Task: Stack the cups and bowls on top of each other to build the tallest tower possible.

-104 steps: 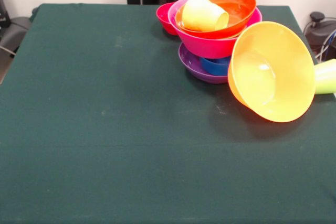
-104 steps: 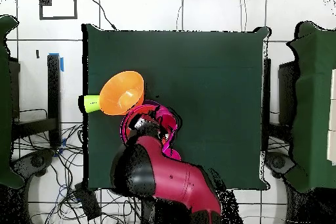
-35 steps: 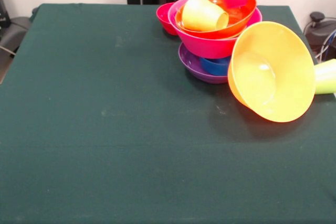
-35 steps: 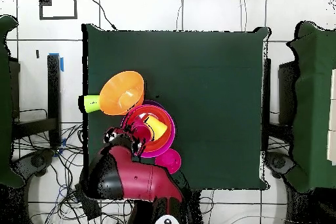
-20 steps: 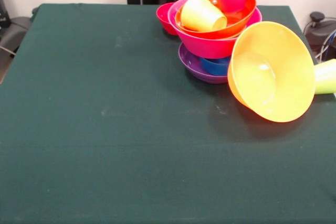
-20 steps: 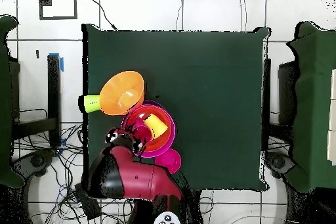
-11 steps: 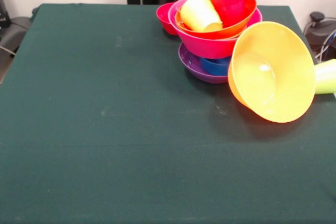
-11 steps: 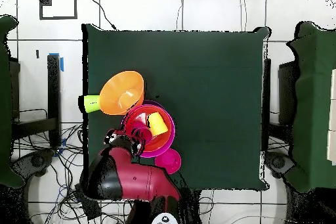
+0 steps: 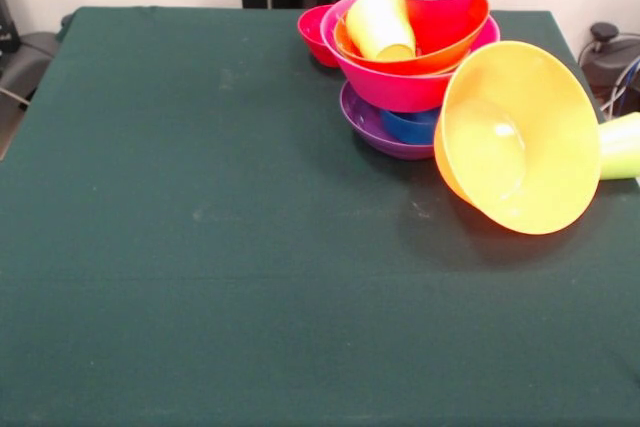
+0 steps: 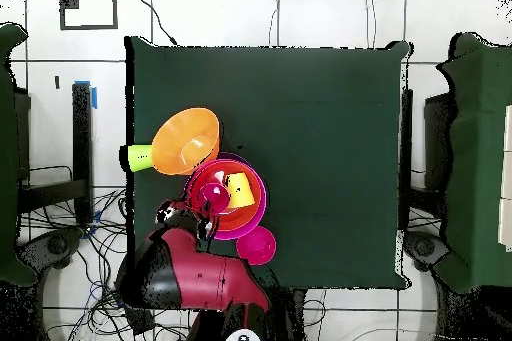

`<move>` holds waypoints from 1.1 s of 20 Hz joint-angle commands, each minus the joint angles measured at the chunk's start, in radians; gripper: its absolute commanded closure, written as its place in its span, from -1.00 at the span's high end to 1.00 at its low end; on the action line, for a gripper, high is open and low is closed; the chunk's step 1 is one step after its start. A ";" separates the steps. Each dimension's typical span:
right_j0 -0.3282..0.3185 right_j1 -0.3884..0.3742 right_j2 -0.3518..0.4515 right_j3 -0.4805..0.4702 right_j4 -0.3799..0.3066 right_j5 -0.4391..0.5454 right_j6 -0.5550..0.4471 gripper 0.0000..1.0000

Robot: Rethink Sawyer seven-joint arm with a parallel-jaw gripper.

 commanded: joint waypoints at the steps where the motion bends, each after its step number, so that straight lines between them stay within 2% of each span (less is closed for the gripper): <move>1: 0.024 0.035 0.009 0.021 0.041 -0.002 0.195 1.00; 14: 0.014 -0.011 0.005 0.017 0.036 0.063 0.174 1.00; 22: -0.013 -0.102 0.007 0.017 0.027 0.176 0.135 1.00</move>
